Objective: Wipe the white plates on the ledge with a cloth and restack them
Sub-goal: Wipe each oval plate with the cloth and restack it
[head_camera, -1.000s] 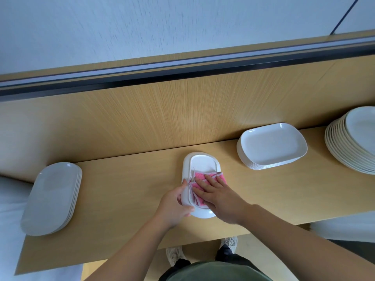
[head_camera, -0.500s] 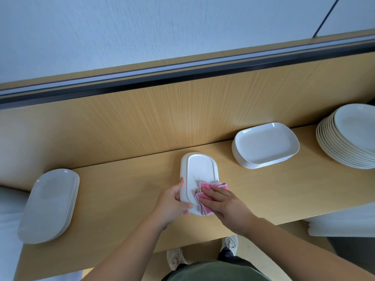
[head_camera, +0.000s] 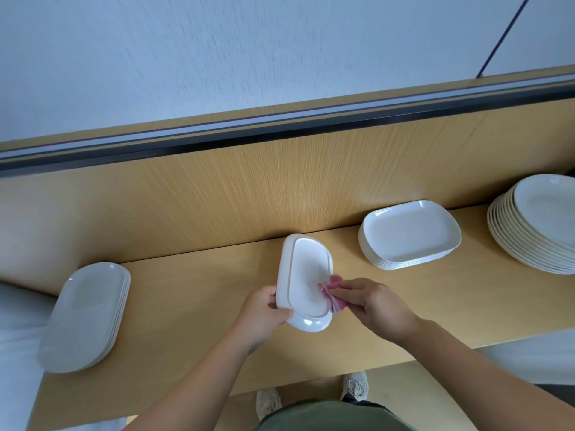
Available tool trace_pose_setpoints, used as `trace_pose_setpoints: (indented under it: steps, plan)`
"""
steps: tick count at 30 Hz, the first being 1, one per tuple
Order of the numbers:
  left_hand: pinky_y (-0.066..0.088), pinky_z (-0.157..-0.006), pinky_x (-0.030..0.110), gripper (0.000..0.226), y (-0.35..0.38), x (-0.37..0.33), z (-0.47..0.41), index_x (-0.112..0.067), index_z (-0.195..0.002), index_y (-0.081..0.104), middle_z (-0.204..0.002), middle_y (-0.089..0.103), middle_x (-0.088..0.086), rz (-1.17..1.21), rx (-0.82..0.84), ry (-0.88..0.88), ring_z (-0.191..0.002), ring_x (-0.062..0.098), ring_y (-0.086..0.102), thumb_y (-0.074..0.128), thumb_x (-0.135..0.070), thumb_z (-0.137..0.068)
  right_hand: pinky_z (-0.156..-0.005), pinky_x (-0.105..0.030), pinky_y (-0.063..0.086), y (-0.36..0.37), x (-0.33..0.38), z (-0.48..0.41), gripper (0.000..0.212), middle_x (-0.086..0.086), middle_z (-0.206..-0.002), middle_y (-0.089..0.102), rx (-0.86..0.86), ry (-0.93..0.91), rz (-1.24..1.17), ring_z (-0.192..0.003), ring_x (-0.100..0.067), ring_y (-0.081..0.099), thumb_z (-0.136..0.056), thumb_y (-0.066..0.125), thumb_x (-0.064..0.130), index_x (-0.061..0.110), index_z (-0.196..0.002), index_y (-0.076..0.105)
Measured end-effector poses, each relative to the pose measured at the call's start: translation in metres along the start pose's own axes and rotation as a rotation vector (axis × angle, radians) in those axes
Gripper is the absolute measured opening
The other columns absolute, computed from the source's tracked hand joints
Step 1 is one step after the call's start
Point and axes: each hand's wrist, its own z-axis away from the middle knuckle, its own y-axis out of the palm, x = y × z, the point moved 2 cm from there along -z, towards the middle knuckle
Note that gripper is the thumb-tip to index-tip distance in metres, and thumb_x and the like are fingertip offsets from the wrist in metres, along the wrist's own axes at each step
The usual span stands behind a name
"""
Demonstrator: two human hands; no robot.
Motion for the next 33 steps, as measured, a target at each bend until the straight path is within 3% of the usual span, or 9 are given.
trace_pose_setpoints:
  steps: [5,10,14,16,20,25,28,30,33]
  plan:
    - [0.054,-0.077,0.03,0.022,0.001,-0.01,0.008,-0.02,-0.106,0.064,-0.095,0.072,-0.002,0.041,-0.092,0.014,-0.089,0.015,0.067,0.062,-0.008,-0.088,-0.095,-0.03,0.051,-0.028,0.001,-0.015,0.042,0.007,-0.129,0.064,0.009,-0.074,-0.063,-0.124,-0.008,0.056,-0.087,0.068,0.004,0.021,-0.125,0.067]
    - [0.049,-0.069,0.025,0.023,-0.008,-0.021,0.027,-0.021,-0.109,0.066,-0.094,0.074,-0.004,0.12,-0.197,0.075,-0.084,0.013,0.068,0.056,-0.01,-0.092,-0.092,-0.019,0.049,-0.048,0.018,-0.034,0.04,0.008,-0.123,0.066,0.012,-0.201,-0.076,-0.117,-0.004,0.059,-0.086,0.07,0.005,0.018,-0.125,0.066]
    - [0.054,-0.078,0.038,0.023,-0.034,-0.022,0.056,-0.03,-0.106,0.067,-0.094,0.074,-0.009,0.114,-0.315,0.121,-0.091,0.019,0.07,0.054,-0.016,-0.093,-0.089,-0.031,0.054,-0.049,0.032,-0.054,0.04,0.011,-0.13,0.063,0.043,-0.277,-0.089,-0.121,-0.007,0.058,-0.09,0.066,0.011,0.023,-0.128,0.064]
    - [0.054,-0.079,0.039,0.024,-0.052,-0.018,0.073,-0.036,-0.108,0.066,-0.094,0.073,-0.012,0.034,-0.408,0.136,-0.088,0.016,0.069,0.053,-0.023,-0.093,-0.091,-0.03,0.054,-0.045,0.043,-0.065,0.038,0.01,-0.131,0.062,0.064,-0.322,-0.108,-0.121,-0.01,0.059,-0.092,0.061,0.015,0.022,-0.129,0.064]
    - [0.055,-0.073,0.034,0.026,-0.087,-0.003,0.106,-0.036,-0.114,0.064,-0.093,0.071,-0.011,-0.035,-0.612,0.132,-0.084,0.016,0.067,0.051,-0.023,-0.096,-0.084,0.002,0.036,-0.033,0.072,-0.086,0.041,0.011,-0.128,0.062,0.096,-0.378,-0.132,-0.116,-0.002,0.058,-0.085,0.061,0.012,0.021,-0.125,0.065]
    - [0.046,-0.065,0.011,0.022,-0.127,0.024,0.138,-0.026,-0.111,0.067,-0.087,0.069,-0.011,-0.094,-0.83,0.233,-0.08,0.002,0.062,0.055,-0.015,-0.096,-0.092,0.003,0.032,-0.002,0.106,-0.108,0.042,0.018,-0.127,0.058,0.143,-0.447,-0.135,-0.119,0.003,0.052,-0.085,0.062,0.012,0.022,-0.125,0.066]
    - [0.044,-0.065,0.007,0.021,-0.15,0.04,0.153,-0.024,-0.109,0.068,-0.083,0.069,-0.015,-0.138,-0.922,0.263,-0.079,-0.002,0.062,0.055,-0.013,-0.096,-0.092,0.002,0.034,0.014,0.126,-0.118,0.042,0.015,-0.129,0.06,0.185,-0.465,-0.134,-0.117,0.001,0.056,-0.086,0.06,0.014,0.023,-0.126,0.065]
    - [0.048,-0.067,0.014,0.02,-0.164,0.051,0.158,-0.025,-0.108,0.069,-0.082,0.069,-0.015,-0.209,-0.968,0.273,-0.08,0.0,0.063,0.053,-0.018,-0.097,-0.091,0.002,0.034,0.022,0.138,-0.124,0.042,0.014,-0.129,0.061,0.204,-0.466,-0.13,-0.115,0.001,0.057,-0.086,0.059,0.015,0.024,-0.127,0.065]
    - [0.05,-0.064,0.03,0.027,-0.184,0.067,0.161,-0.023,-0.107,0.069,-0.083,0.071,-0.005,-0.351,-1.033,0.242,-0.076,0.016,0.065,0.046,-0.028,-0.094,-0.087,0.003,0.034,0.03,0.152,-0.131,0.043,0.015,-0.131,0.06,0.22,-0.448,-0.126,-0.111,0.001,0.059,-0.086,0.06,0.014,0.027,-0.127,0.063]
